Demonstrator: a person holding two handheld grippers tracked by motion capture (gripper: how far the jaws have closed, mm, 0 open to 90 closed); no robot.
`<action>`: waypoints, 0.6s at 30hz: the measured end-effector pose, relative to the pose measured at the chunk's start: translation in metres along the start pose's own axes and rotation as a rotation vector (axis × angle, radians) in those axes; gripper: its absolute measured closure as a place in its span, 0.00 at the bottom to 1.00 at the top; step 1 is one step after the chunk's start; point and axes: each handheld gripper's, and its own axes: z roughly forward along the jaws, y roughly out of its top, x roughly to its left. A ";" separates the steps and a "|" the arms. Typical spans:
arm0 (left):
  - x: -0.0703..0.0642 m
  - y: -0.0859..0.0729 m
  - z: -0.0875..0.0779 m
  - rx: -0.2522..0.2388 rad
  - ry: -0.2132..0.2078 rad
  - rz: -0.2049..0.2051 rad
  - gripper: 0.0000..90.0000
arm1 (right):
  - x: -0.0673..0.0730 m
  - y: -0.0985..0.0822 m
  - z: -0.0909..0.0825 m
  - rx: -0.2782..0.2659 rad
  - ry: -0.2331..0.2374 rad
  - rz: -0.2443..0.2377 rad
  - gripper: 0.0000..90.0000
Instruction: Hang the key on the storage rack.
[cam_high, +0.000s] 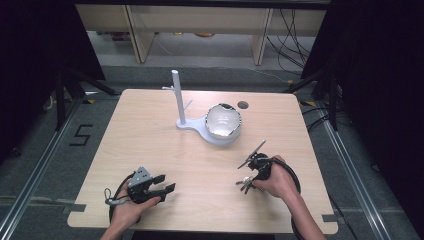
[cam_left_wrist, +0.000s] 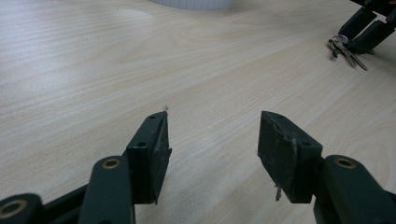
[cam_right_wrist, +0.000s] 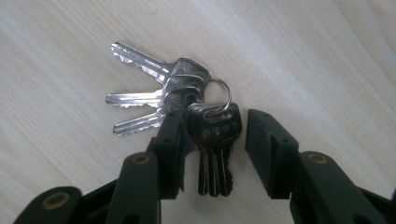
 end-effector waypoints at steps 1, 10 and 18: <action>0.000 0.000 0.000 0.001 0.000 0.001 0.47 | 0.000 0.001 0.000 -0.001 0.001 -0.002 0.69; 0.000 0.000 0.000 -0.004 -0.012 0.013 0.47 | -0.002 0.000 0.000 -0.005 0.004 -0.047 0.76; 0.000 0.000 0.000 -0.002 -0.017 0.008 0.47 | -0.005 0.002 0.000 -0.004 0.009 -0.041 0.76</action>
